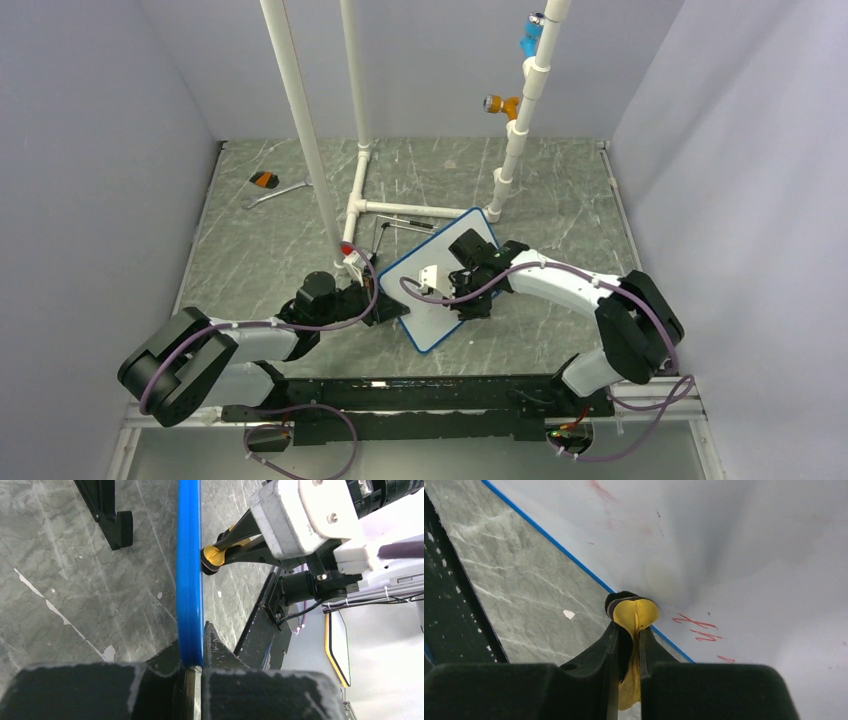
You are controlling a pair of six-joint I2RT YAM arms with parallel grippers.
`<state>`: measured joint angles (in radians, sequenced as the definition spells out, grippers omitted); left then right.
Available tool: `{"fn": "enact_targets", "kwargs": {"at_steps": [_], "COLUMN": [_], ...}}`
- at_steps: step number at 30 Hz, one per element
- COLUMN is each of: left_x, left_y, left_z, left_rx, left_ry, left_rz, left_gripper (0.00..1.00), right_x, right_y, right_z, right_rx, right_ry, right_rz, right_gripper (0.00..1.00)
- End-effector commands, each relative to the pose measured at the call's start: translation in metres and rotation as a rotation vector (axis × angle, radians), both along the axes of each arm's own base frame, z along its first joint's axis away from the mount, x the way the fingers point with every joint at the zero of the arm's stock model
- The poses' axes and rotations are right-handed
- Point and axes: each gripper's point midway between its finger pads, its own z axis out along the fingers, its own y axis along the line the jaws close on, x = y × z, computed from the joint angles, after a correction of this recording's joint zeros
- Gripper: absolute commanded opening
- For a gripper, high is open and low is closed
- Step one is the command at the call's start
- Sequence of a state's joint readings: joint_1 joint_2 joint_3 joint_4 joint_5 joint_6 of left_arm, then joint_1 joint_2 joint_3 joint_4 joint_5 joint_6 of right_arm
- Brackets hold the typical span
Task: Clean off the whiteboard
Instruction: Erase the whiteboard at the center of the board.
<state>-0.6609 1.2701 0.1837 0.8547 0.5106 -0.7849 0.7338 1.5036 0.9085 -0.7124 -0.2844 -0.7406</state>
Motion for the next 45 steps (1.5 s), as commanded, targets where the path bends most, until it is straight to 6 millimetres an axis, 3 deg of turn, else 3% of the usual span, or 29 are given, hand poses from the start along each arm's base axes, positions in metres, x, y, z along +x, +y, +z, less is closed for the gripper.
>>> {"fn": "enact_targets", "kwargs": {"at_steps": [1, 4, 8, 14, 18, 22, 25, 28, 30, 33, 39, 45], "left_x": [-0.021, -0.021, -0.021, -0.021, -0.022, -0.022, -0.022, -0.022, -0.022, -0.023, -0.023, -0.024], "left_y": [-0.015, -0.016, -0.016, -0.016, -0.016, -0.017, -0.017, -0.018, -0.018, -0.017, -0.017, -0.015], "left_z": [0.029, 0.029, 0.03, 0.03, 0.03, 0.03, 0.03, 0.03, 0.029, 0.029, 0.029, 0.029], "left_rx": [-0.085, -0.085, -0.084, -0.083, -0.088, -0.087, -0.087, -0.088, -0.087, -0.084, -0.083, -0.082], "left_ry": [-0.041, -0.04, -0.04, -0.042, -0.041, -0.04, -0.04, -0.039, -0.037, -0.038, -0.043, -0.048], "left_rz": [-0.147, -0.147, -0.15, -0.149, -0.151, -0.153, -0.156, -0.159, -0.159, -0.156, -0.155, -0.151], "left_gripper": [0.0, 0.0, 0.0, 0.0, 0.0, 0.0, 0.0, 0.0, 0.0, 0.0, 0.0, 0.0], "right_x": [0.057, 0.071, 0.072, 0.019, 0.001, 0.033, 0.067, 0.087, 0.087, 0.076, 0.013, 0.001], "right_y": [0.019, 0.014, 0.005, 0.014, 0.028, 0.04, 0.032, 0.015, 0.005, -0.001, 0.005, 0.0], "right_z": [0.035, 0.045, 0.04, 0.025, 0.029, 0.052, 0.073, 0.072, 0.065, 0.057, 0.02, 0.009], "right_rx": [0.148, 0.172, 0.133, 0.137, 0.182, 0.271, 0.3, 0.251, 0.188, 0.145, 0.092, 0.039], "right_ry": [-0.273, -0.337, -0.333, -0.104, -0.051, -0.218, -0.385, -0.459, -0.469, -0.431, -0.13, -0.1], "right_rz": [-0.167, -0.239, -0.229, 0.011, 0.086, -0.039, -0.211, -0.293, -0.272, -0.199, 0.064, 0.129], "right_gripper": [0.0, 0.0, 0.0, 0.0, 0.0, 0.0, 0.0, 0.0, 0.0, 0.0, 0.0, 0.0]}}
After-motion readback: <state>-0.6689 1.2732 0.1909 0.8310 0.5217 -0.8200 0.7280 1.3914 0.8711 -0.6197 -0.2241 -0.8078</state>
